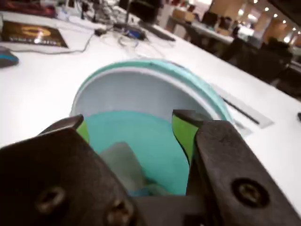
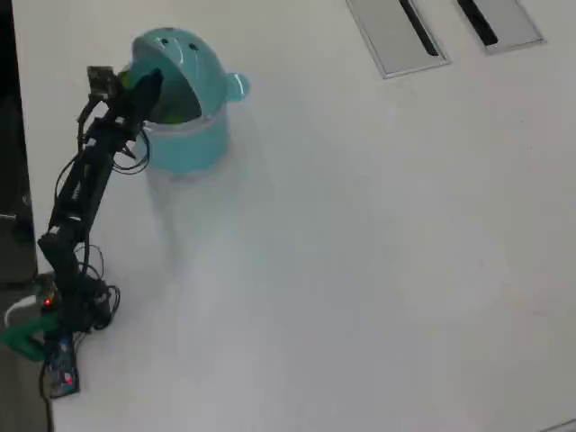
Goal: Grasp RGB lego blocks and put them in the bin one by one.
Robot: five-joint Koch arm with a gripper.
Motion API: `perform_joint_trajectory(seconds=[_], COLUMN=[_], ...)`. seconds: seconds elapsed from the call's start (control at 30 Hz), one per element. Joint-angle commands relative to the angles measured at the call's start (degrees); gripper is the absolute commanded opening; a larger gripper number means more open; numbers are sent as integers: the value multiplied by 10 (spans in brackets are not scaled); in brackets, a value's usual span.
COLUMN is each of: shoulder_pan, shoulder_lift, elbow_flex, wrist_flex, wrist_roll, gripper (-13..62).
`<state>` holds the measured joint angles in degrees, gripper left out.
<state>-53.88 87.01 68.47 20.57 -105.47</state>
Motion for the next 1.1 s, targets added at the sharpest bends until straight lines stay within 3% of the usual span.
perform_joint_trajectory(seconds=[0.0, 0.3, 1.07], shoulder_pan=[11, 28, 155], shoulder_lift=[61, 155, 319], elbow_flex=[2, 94, 134], wrist_flex=[-49, -139, -144], wrist_roll=[23, 142, 410], gripper=[330, 330, 330])
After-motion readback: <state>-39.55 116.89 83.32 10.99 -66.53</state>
